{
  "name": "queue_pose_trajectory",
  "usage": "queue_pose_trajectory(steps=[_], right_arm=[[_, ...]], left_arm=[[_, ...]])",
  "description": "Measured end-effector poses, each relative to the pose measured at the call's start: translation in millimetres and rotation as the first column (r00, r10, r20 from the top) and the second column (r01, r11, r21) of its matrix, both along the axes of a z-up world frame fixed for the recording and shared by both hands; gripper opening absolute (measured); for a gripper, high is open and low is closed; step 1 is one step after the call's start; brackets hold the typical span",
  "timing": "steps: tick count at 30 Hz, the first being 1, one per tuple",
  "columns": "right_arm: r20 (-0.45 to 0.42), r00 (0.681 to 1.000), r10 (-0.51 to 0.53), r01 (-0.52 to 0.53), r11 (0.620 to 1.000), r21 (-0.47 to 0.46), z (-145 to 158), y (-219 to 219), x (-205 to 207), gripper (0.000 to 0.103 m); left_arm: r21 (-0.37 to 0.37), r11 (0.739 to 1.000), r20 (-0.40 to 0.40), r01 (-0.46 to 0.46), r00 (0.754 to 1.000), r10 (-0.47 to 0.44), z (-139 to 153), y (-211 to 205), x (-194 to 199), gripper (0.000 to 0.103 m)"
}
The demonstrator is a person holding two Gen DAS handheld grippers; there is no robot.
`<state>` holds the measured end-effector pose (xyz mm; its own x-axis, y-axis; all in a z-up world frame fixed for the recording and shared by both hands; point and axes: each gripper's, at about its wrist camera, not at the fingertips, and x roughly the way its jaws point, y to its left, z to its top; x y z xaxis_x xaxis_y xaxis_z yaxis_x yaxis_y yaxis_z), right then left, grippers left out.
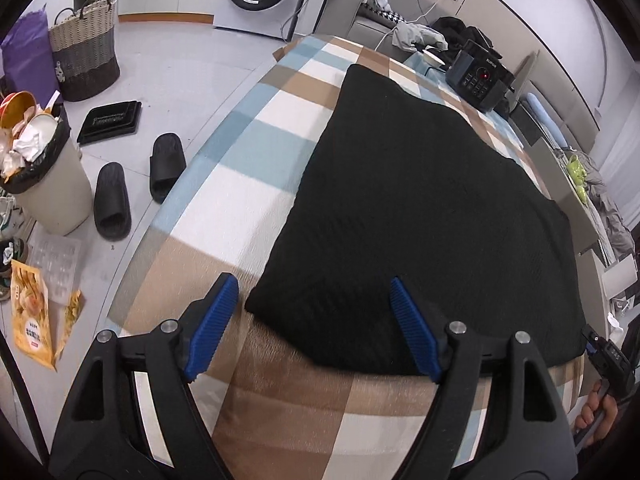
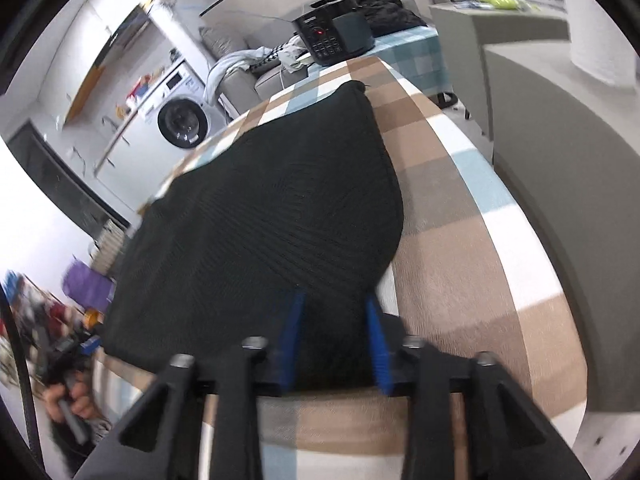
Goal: Fold small clothes
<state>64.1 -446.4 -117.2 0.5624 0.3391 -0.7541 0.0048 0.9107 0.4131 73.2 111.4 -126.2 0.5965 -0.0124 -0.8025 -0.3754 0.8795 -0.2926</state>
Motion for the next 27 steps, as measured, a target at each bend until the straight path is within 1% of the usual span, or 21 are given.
queue_pose_trajectory(steps=[2, 4, 6, 7, 9, 10, 12, 14, 15, 16, 17, 19, 20, 21, 22, 24, 27], right_arm=[[0.014, 1.0, 0.01, -0.01, 1.0, -0.006, 3, 1, 3, 0.006], [0.074, 0.997, 0.009, -0.008, 1.0, -0.014, 18, -3, -2, 0.005], [0.081, 0.997, -0.012, 0.014, 1.0, -0.023, 25, -10, -1, 0.005], [0.069, 0.997, -0.025, 0.027, 0.999, -0.032, 23, -14, 3, 0.005], [0.017, 0.999, -0.045, 0.046, 0.998, -0.053, 13, -17, 10, 0.005], [0.001, 0.999, -0.045, 0.045, 0.998, -0.043, 9, -17, 13, 0.005], [0.001, 0.999, -0.042, 0.042, 0.999, -0.034, 8, -16, 13, 0.005], [0.004, 0.999, -0.035, 0.035, 0.999, -0.024, 9, -17, 14, 0.009], [0.003, 0.999, -0.039, 0.039, 0.999, -0.015, 9, -19, 14, 0.01], [0.002, 0.999, -0.044, 0.044, 0.999, -0.008, 8, -20, 15, 0.012], [-0.002, 0.999, -0.042, 0.042, 0.999, -0.007, 8, -21, 15, 0.014], [-0.004, 0.999, -0.047, 0.047, 0.999, -0.011, 7, -20, 16, 0.014], [-0.006, 0.999, -0.048, 0.048, 0.999, -0.014, 6, -20, 16, 0.014], [-0.008, 0.999, -0.053, 0.053, 0.998, -0.016, 5, -20, 17, 0.014], [-0.011, 0.998, -0.054, 0.054, 0.998, -0.016, 4, -21, 17, 0.015], [-0.018, 0.998, -0.057, 0.057, 0.998, -0.027, 2, -20, 18, 0.016], [-0.021, 0.998, -0.059, 0.058, 0.997, -0.041, 0, -18, 18, 0.017]], left_arm=[[-0.015, 1.0, 0.003, -0.008, 1.0, 0.008, -2, 0, -3, 0.076], [-0.017, 1.0, 0.005, -0.011, 1.0, 0.011, 0, 0, -6, 0.076], [-0.011, 1.0, 0.011, -0.017, 1.0, 0.018, 3, 0, -9, 0.076], [-0.016, 1.0, 0.021, -0.014, 1.0, 0.014, 6, 1, -10, 0.076], [-0.021, 1.0, 0.032, -0.006, 0.999, 0.006, 7, 2, -11, 0.076], [-0.021, 1.0, 0.031, -0.005, 0.999, 0.006, 7, 3, -11, 0.076], [-0.03, 1.0, 0.021, 0.002, 1.0, -0.002, 4, 3, -9, 0.076], [-0.059, 0.998, 0.025, 0.008, 1.0, -0.006, 2, 5, -4, 0.073], [-0.07, 0.997, 0.031, 0.007, 1.0, -0.004, 0, 5, -4, 0.064], [-0.081, 0.997, 0.038, 0.002, 0.999, 0.001, -1, 6, -4, 0.05], [-0.096, 0.995, 0.054, 0.002, 0.999, 0.003, -1, 7, -4, 0.044], [-0.104, 0.994, 0.099, 0.013, 0.995, -0.002, 2, 4, -6, 0.015], [-0.086, 0.996, 0.117, 0.013, 0.993, -0.003, 6, 3, -6, 0.008], [-0.063, 0.998, 0.135, 0.008, 0.991, 0.001, 11, 1, -8, 0.003], [-0.057, 0.998, 0.152, 0.01, 0.988, -0.002, 16, 0, -11, 0.003], [-0.067, 0.998, 0.191, 0.007, 0.982, 0.006, 27, 1, -19, 0.003], [-0.066, 0.998, 0.203, -0.006, 0.979, 0.019, 32, 5, -29, 0.003]])
